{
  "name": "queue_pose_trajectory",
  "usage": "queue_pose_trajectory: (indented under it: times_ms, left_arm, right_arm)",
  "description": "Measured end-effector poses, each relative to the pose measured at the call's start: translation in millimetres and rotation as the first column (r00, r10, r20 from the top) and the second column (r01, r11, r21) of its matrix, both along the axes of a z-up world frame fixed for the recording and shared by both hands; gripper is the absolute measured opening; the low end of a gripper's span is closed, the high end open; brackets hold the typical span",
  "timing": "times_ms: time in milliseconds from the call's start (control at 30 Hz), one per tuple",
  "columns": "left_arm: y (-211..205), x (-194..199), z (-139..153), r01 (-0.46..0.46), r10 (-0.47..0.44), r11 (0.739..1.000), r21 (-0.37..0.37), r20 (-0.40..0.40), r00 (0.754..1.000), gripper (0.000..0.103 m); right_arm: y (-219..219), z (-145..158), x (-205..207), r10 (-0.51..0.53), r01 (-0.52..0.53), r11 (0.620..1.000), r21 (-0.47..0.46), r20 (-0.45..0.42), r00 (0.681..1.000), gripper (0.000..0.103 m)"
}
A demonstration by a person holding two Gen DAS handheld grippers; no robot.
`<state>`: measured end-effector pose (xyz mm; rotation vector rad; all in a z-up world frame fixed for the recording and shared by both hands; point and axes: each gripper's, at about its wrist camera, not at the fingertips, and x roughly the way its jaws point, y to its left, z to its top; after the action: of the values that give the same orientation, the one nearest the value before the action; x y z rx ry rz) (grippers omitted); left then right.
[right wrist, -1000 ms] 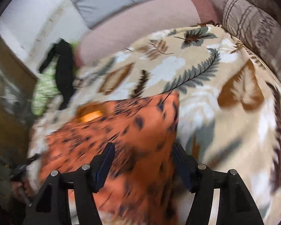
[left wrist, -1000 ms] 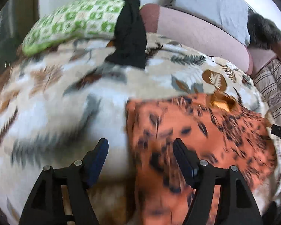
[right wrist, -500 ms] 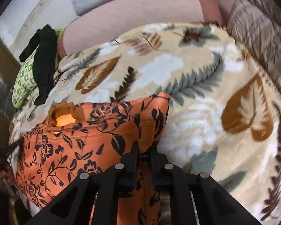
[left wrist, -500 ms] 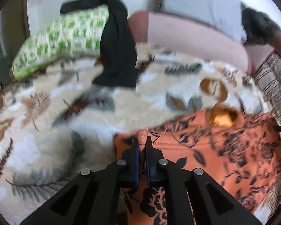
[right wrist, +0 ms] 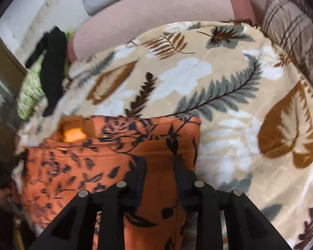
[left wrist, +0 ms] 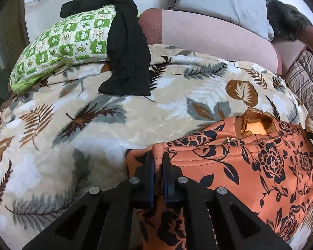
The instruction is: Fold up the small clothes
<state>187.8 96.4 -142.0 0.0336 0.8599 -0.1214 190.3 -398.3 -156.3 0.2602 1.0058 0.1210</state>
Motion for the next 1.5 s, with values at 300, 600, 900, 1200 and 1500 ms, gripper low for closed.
queue_pose_trajectory:
  times_ms: [300, 600, 900, 1200, 1500]
  left_arm:
    - [-0.8, 1.6, -0.7, 0.007, -0.007, 1.000, 0.000, 0.000, 1.000, 0.006]
    - [-0.8, -11.1, 36.5, -0.012, 0.011, 1.000, 0.004, 0.152, 0.988, 0.006]
    - [2.2, 43.4, -17.3, -0.115, 0.117, 0.992, 0.052, -0.040, 0.992, 0.017]
    - [-10.1, -60.6, 38.4, 0.015, -0.013, 0.997, -0.082, 0.022, 1.000, 0.051]
    - [-26.7, -89.1, 17.5, -0.021, 0.021, 1.000, -0.018, -0.030, 0.999, 0.057]
  right_arm:
    - [5.7, -5.8, 3.9, -0.031, 0.033, 0.996, -0.080, 0.016, 0.999, 0.051]
    - [27.3, 45.2, -2.4, -0.009, 0.051, 0.964, -0.259, 0.163, 0.987, 0.008]
    - [-2.3, -13.1, 41.9, -0.115, 0.127, 0.972, -0.200, 0.071, 0.991, 0.016]
    - [24.7, 45.1, -48.0, 0.035, -0.059, 0.967, 0.247, 0.101, 0.994, 0.022]
    - [-7.0, -0.6, -122.4, -0.304, 0.287, 0.861, 0.420, -0.027, 0.952, 0.068]
